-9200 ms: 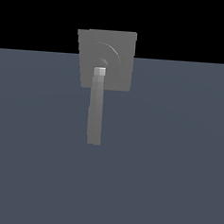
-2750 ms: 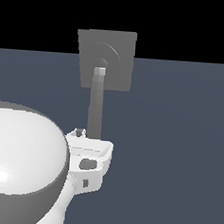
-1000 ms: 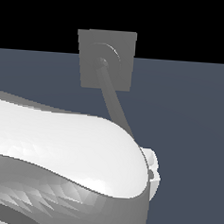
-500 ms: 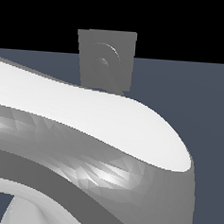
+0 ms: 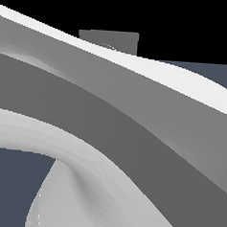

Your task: Turn on the faucet by rotating a designated handle.

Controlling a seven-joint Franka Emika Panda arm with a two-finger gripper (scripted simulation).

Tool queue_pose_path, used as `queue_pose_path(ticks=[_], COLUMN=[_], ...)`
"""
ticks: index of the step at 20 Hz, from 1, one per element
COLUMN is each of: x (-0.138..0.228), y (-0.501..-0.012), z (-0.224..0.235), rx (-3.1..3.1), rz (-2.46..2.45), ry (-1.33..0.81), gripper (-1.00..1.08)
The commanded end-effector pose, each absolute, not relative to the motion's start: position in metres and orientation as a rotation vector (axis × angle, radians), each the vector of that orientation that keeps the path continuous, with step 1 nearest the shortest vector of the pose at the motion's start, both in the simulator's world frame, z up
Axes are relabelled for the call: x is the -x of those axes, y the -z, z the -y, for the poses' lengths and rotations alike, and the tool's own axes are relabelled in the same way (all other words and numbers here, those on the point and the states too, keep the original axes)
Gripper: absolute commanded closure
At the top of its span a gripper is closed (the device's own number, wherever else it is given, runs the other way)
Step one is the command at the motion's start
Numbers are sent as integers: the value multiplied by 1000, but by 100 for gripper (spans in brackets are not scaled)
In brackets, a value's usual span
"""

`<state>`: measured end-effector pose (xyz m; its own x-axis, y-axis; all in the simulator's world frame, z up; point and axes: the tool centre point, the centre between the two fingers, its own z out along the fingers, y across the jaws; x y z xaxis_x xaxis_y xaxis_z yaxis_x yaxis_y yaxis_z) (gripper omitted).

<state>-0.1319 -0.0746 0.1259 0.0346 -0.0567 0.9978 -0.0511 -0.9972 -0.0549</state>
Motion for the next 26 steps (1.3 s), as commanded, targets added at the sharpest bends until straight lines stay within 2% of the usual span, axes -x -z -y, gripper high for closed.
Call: queue_pose_path(ticks=[1,13,15,26], x=[128,128,133,132], y=[-142,-170,-154,-194], z=[86,119,105,115], rx=[2229,2224,2222,2222], rz=[-121,-121,-171,-158], ry=[2215,2226,2168,2184], gripper=[108,108,108,108])
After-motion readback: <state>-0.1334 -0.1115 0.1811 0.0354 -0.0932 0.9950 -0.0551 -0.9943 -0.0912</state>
